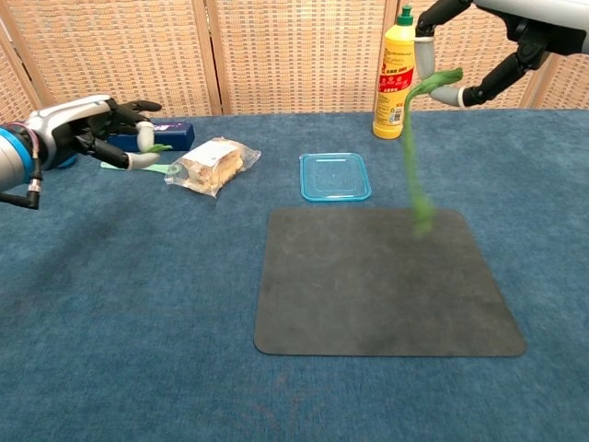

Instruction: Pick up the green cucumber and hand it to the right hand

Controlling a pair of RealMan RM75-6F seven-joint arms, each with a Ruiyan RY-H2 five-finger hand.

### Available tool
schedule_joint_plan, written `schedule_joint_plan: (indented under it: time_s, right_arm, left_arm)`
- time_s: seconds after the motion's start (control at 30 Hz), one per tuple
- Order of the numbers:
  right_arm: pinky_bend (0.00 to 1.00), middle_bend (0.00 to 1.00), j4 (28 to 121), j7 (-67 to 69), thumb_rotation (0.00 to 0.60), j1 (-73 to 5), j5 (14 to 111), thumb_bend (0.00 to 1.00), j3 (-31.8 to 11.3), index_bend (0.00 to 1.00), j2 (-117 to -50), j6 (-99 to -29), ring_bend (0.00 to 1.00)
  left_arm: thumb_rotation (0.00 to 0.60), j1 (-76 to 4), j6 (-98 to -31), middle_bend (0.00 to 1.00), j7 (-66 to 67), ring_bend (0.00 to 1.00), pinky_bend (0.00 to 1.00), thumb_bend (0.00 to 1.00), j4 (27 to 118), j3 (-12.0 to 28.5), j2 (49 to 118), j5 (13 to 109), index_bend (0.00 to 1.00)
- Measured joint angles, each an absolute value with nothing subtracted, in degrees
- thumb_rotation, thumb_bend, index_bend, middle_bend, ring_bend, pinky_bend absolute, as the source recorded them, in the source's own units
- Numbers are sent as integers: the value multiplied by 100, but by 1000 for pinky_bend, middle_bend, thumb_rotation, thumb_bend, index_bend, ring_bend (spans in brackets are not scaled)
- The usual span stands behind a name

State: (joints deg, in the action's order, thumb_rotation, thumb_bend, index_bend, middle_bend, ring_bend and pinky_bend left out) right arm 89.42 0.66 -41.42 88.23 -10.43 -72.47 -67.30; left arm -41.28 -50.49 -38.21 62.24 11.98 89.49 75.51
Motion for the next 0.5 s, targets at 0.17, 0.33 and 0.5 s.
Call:
schedule_joint_plan:
  time_s: [0.17, 0.33, 0.5]
  right_arm:
    - [0, 57, 8936, 75, 600, -4094, 8803, 624, -1049, 779, -7209, -6770, 0]
    - [0, 57, 8929, 98, 600, -4066, 8782, 624, -1061, 780, -7205, -6787, 0]
    - [0, 57, 8971, 79, 600, -4061, 8773, 624, -1074, 780, -7207, -6784, 0]
  left_arm:
    - [600, -4026, -5100, 0, -3959, 0, 0, 609, 6061, 1176, 8816, 7570, 691]
    - [600, -3926, -5170, 0, -4179, 0, 0, 609, 5947, 1157, 8647, 7629, 691]
    - [600, -3888, -5255, 0, -4249, 0, 0, 609, 5943, 1151, 8507, 7714, 691]
